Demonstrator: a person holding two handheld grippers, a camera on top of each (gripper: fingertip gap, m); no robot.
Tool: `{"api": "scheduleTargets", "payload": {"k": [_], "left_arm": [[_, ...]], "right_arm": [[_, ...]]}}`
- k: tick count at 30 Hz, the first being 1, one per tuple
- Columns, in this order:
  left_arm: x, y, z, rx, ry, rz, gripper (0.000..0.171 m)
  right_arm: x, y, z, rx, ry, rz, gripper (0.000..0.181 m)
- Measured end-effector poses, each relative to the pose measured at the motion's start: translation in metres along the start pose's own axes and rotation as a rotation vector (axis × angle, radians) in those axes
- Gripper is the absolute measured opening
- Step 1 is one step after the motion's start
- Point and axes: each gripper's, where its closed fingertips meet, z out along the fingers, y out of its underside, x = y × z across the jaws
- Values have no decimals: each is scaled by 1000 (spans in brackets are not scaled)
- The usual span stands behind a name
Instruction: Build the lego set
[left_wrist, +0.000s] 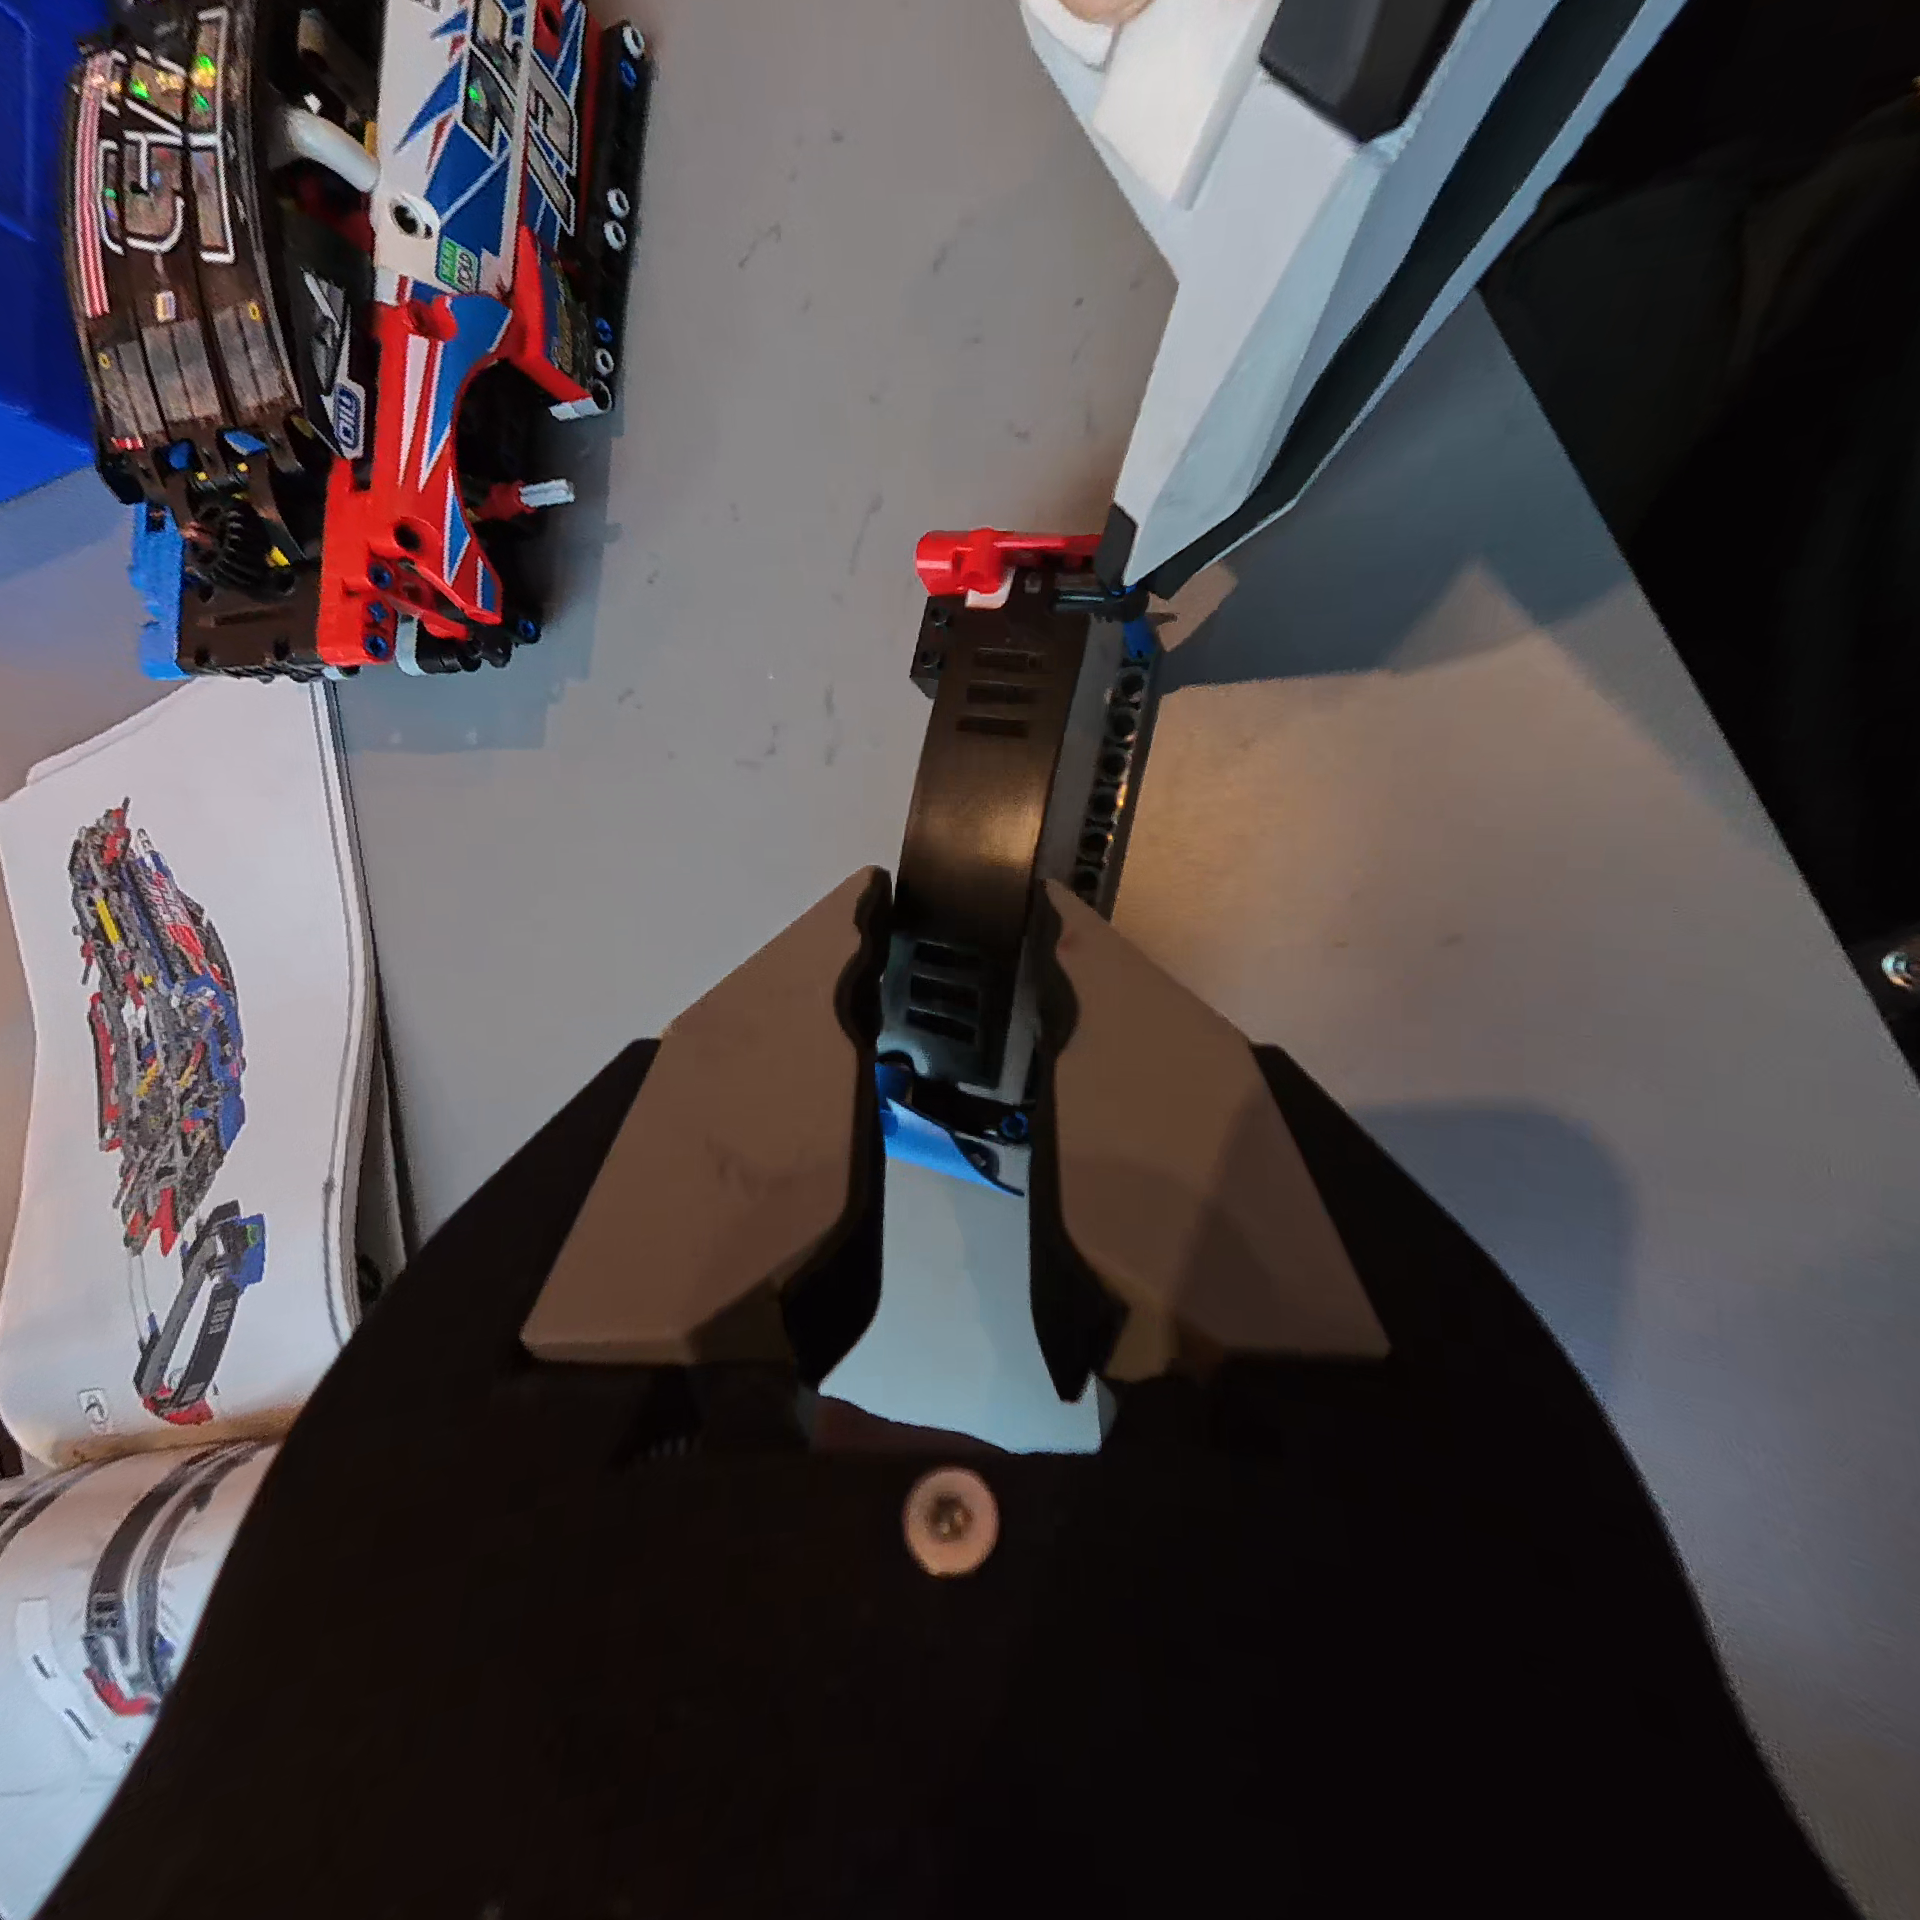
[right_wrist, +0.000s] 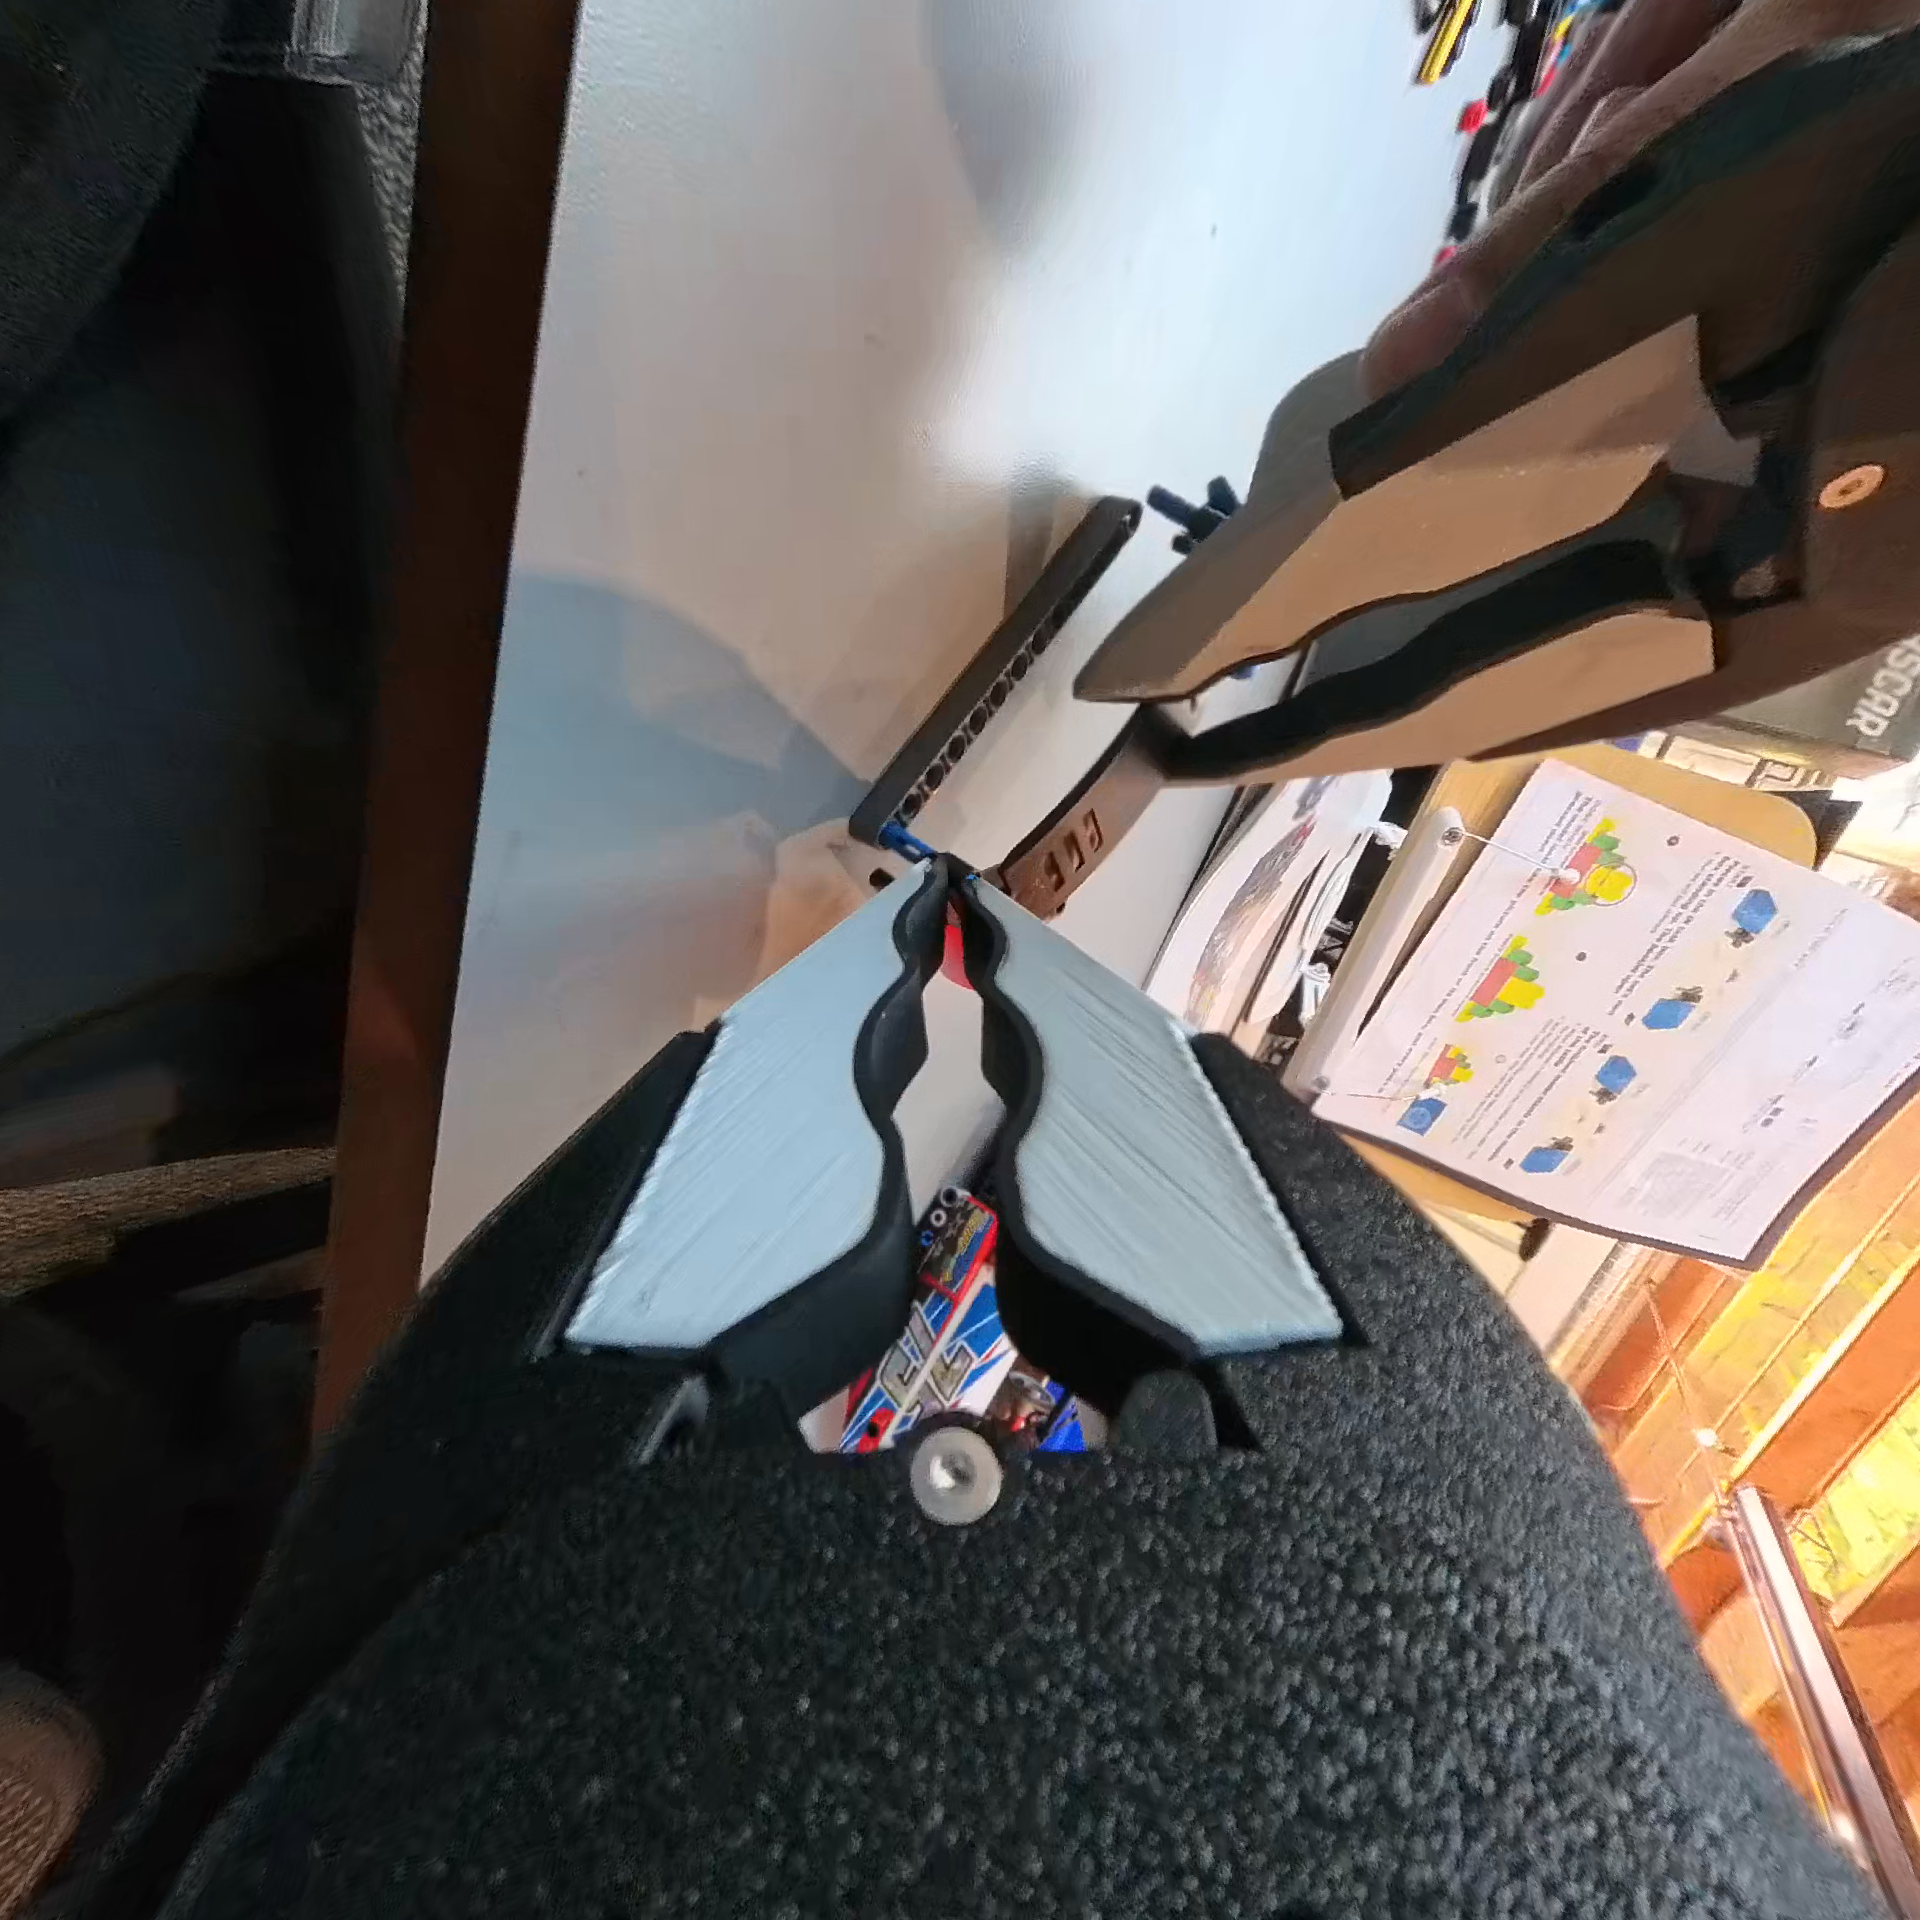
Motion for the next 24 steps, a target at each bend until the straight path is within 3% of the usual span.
{"api": "scheduleTargets", "payload": {"k": [24], "left_arm": [[0, -2, 0, 37, -56, -18, 23]], "right_arm": [[-1, -1, 0, 40, -33, 10, 0]]}}
